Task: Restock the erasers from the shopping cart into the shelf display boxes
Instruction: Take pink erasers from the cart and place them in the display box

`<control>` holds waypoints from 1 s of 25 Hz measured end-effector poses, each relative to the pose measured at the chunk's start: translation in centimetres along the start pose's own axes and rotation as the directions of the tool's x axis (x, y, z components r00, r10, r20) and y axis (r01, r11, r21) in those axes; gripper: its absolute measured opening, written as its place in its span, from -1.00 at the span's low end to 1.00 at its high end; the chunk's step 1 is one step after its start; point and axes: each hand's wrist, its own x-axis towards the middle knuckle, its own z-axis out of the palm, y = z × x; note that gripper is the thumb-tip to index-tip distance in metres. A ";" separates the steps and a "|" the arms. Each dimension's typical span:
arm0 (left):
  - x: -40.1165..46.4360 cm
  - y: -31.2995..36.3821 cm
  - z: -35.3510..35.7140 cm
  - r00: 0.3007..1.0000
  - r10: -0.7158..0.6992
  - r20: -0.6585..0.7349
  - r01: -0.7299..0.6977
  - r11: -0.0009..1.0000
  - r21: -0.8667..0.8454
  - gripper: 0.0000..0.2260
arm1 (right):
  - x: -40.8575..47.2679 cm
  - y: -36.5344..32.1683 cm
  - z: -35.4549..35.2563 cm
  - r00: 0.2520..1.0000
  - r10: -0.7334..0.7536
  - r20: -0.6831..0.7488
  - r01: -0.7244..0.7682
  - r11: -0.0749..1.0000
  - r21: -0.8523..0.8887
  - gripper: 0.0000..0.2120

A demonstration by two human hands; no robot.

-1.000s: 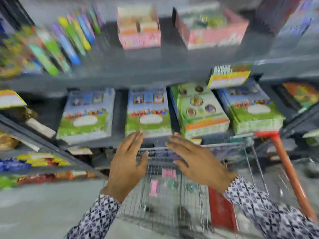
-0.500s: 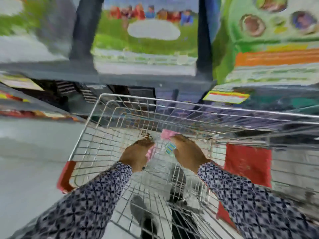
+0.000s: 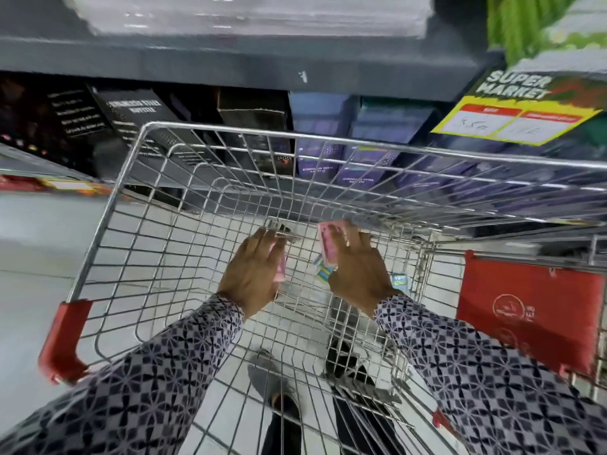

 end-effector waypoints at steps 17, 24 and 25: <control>-12.8 3.9 -23.0 0.947 -0.158 -0.280 0.002 0.873 -0.487 -0.16 | -15.1 -10.6 -17.3 0.951 0.025 -0.309 0.112 0.902 0.416 -0.05; -24.1 7.8 -48.4 0.769 0.018 -0.639 -0.325 0.872 -0.366 -0.14 | -28.3 -20.0 -40.9 0.731 -0.123 -0.671 0.360 0.905 0.226 -0.11; -24.6 8.1 -51.9 0.726 0.054 -0.685 -0.356 0.882 -0.308 -0.15 | -29.2 -21.0 -44.1 0.680 -0.154 -0.717 0.388 0.905 0.173 -0.12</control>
